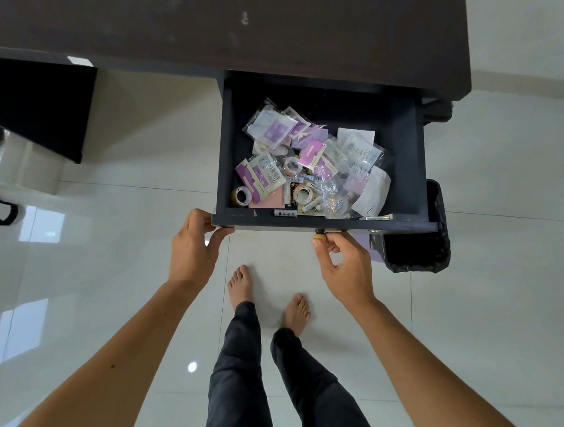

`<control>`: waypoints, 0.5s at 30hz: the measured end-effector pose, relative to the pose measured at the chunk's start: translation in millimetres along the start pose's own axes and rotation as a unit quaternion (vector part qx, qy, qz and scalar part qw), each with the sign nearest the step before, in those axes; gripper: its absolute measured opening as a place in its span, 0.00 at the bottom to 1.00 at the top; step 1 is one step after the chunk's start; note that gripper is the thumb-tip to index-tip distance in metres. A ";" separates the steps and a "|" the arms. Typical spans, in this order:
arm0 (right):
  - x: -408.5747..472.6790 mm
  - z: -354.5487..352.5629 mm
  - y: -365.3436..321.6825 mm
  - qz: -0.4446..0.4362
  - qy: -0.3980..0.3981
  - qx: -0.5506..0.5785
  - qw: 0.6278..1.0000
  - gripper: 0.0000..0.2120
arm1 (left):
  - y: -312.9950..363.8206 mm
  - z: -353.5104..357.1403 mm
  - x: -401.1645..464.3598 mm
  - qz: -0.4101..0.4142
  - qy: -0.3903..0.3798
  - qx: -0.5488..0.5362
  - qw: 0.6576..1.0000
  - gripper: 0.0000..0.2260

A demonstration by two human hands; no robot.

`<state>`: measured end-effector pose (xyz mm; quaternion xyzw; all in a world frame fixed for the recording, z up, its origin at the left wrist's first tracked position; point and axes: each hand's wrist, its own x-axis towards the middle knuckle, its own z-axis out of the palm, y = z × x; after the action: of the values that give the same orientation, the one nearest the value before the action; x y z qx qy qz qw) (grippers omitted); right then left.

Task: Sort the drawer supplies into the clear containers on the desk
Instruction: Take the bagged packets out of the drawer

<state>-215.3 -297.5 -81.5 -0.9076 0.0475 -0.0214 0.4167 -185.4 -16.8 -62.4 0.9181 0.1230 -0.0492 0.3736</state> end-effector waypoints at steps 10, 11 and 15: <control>-0.4 0.2 7.3 -0.010 -0.007 -0.007 1.000 0.08 | -5.5 1.8 -3.7 0.018 0.000 -0.020 1.000 0.12; -0.3 -0.1 7.4 -0.011 -0.007 -0.007 1.000 0.08 | -5.6 3.1 -4.6 0.015 0.002 -0.025 1.000 0.12; -1.6 -0.2 6.3 -0.020 0.002 -0.009 1.000 0.08 | -7.2 4.9 -6.1 0.028 0.015 -0.042 0.999 0.12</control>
<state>-217.4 -301.6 -86.1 -0.9120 0.0304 -0.0316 0.4080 -193.2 -16.3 -69.6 0.9052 0.1044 -0.0200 0.4114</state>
